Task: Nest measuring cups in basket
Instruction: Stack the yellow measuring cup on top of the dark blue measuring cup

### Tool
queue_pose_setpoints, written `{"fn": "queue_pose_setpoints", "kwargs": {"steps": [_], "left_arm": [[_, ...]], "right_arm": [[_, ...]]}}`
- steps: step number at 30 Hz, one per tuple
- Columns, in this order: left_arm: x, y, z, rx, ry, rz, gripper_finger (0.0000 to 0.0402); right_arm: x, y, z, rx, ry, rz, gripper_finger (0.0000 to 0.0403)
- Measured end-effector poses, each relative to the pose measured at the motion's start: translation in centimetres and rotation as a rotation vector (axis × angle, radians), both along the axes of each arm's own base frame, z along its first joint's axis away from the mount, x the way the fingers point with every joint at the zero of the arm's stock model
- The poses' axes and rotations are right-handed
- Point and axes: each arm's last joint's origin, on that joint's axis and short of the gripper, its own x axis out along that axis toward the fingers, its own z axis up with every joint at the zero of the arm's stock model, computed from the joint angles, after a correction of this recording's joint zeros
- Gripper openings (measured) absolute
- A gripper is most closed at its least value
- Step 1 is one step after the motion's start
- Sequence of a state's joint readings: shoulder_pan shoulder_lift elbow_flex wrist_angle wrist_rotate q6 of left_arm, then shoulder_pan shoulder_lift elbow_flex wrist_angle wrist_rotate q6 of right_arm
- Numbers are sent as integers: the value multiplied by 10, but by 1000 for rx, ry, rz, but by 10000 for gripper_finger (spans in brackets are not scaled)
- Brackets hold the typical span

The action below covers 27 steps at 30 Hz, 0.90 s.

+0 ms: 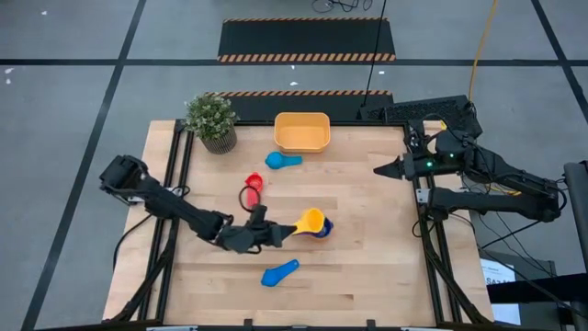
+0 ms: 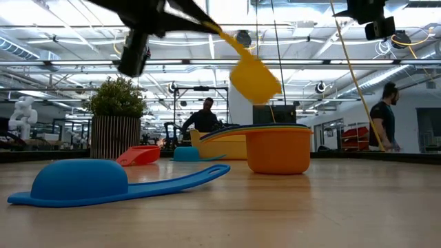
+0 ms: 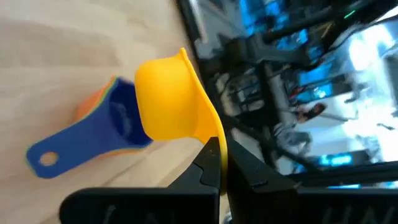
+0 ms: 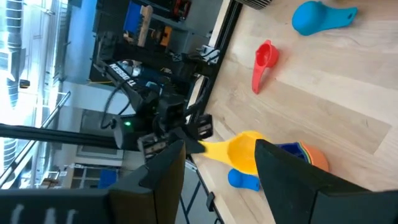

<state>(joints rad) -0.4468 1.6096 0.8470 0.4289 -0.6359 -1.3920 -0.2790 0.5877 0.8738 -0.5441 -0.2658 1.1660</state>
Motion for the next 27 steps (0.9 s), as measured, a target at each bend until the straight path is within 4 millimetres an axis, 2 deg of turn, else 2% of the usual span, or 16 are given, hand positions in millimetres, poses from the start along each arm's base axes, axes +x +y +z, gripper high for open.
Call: {"fn": "queue_pose_setpoints", "kwargs": {"steps": [7,13,21,27], "left_arm": [[29,2,-28,-74,-127,-88,6],[34,0,-46,-98,-120,-76,4],[34,3,-49,-93,-78,-65,18],[34,3,-49,-95,-85,-65,6]], "right_arm": [[0,1,0,11,3,25,187],[-2,1,0,28,-1,23,187],[-2,2,0,41,-6,47,187],[-2,2,0,41,-5,47,187]]}}
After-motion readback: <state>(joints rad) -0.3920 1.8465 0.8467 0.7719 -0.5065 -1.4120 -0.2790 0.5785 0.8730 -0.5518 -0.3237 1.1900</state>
